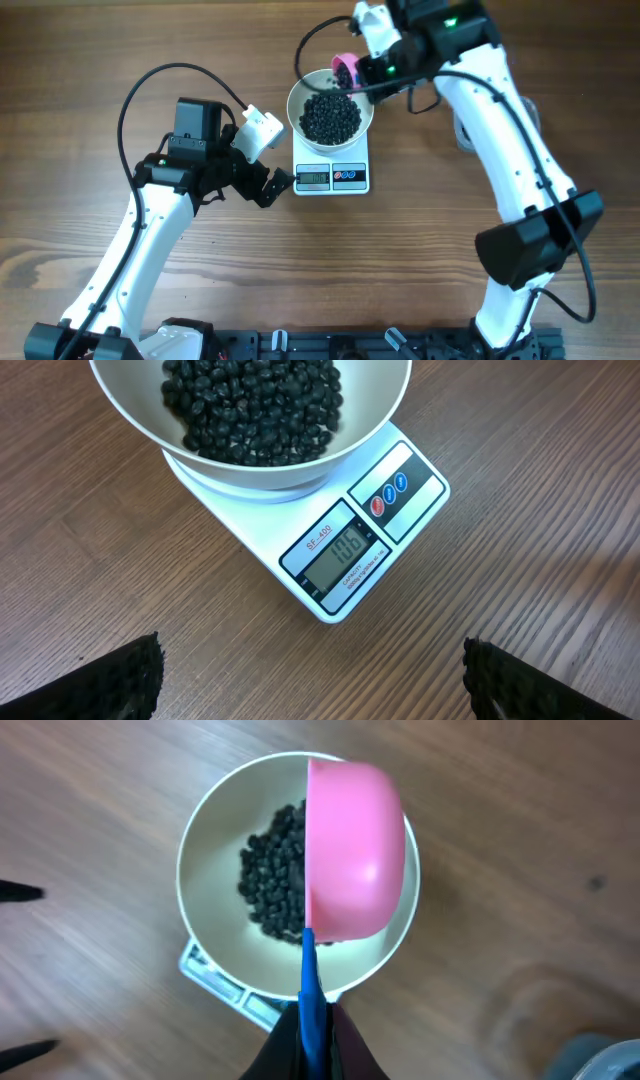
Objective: Scoop item into bowl and weigh 150g on scale
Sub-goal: 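Tip the scoop to pour beans into the white bowl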
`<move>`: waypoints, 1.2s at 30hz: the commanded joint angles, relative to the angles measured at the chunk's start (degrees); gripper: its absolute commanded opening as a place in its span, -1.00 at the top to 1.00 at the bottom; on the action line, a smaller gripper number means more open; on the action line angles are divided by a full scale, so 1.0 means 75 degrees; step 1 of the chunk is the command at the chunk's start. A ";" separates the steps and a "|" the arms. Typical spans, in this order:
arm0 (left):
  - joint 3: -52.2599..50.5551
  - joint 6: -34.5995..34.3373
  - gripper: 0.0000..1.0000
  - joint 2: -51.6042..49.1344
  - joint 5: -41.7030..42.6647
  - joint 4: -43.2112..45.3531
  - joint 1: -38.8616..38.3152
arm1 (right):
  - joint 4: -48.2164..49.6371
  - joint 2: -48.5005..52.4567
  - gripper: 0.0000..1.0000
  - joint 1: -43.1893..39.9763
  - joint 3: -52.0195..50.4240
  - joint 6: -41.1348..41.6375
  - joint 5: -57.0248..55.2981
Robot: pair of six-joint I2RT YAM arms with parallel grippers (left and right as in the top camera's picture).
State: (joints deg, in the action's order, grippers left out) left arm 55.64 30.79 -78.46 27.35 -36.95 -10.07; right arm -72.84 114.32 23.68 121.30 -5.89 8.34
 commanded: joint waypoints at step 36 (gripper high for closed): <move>-0.0032 0.0041 -1.00 -0.0012 0.0149 0.0006 0.0029 | 0.0664 -0.0309 0.91 -0.0542 0.0187 -0.0653 -0.0175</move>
State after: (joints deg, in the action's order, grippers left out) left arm 55.64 30.79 -78.46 27.38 -36.93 -10.04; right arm -67.85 114.30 24.47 121.30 -13.87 1.54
